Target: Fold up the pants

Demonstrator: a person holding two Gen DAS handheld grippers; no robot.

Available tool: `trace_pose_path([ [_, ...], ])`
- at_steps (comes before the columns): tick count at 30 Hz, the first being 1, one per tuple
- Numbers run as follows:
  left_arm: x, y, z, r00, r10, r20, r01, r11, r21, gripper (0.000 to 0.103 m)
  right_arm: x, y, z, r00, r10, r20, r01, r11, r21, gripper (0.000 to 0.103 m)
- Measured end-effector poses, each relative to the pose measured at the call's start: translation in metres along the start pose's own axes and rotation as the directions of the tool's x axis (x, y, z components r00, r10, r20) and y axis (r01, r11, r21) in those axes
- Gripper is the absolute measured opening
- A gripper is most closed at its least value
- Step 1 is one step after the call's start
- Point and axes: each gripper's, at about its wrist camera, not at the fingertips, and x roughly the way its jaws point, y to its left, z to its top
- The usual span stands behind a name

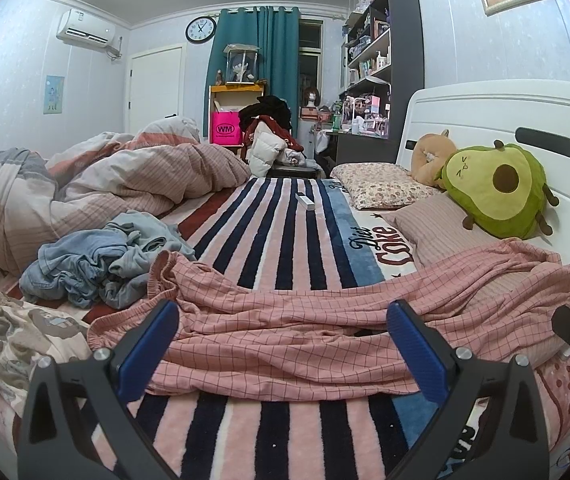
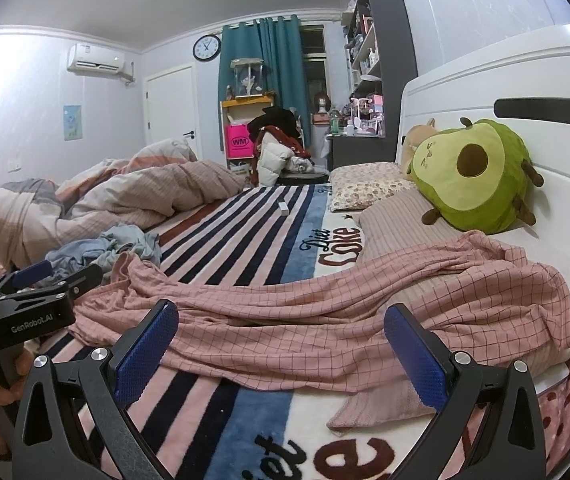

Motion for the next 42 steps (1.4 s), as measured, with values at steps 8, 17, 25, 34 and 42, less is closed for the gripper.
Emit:
trace_pose_path([
  [8,0.003,-0.001,0.000,1.000,-0.001,-0.001,0.001,1.000,0.002,0.102,0.000,-0.002,0.001,1.000,-0.003,0.000,0.003,1.000,0.006,0.103],
  [17,0.003,-0.002,0.000,1.000,0.000,-0.002,0.000,1.000,0.005,0.102,0.000,-0.003,0.001,1.000,-0.002,0.000,0.002,1.000,0.010,0.103],
  [25,0.001,-0.002,0.001,1.000,0.001,-0.006,-0.001,1.000,0.004,0.102,0.000,-0.003,0.000,1.000,0.000,-0.001,0.000,1.000,0.012,0.103],
  [34,0.001,0.000,-0.004,1.000,0.002,-0.011,-0.002,1.000,0.003,0.102,0.000,-0.005,0.000,1.000,0.001,-0.003,-0.001,1.000,0.018,0.103],
  [42,0.014,0.007,-0.007,0.999,0.011,-0.037,-0.011,1.000,0.003,0.102,0.000,-0.006,0.000,1.000,-0.002,-0.007,0.002,1.000,0.023,0.103],
])
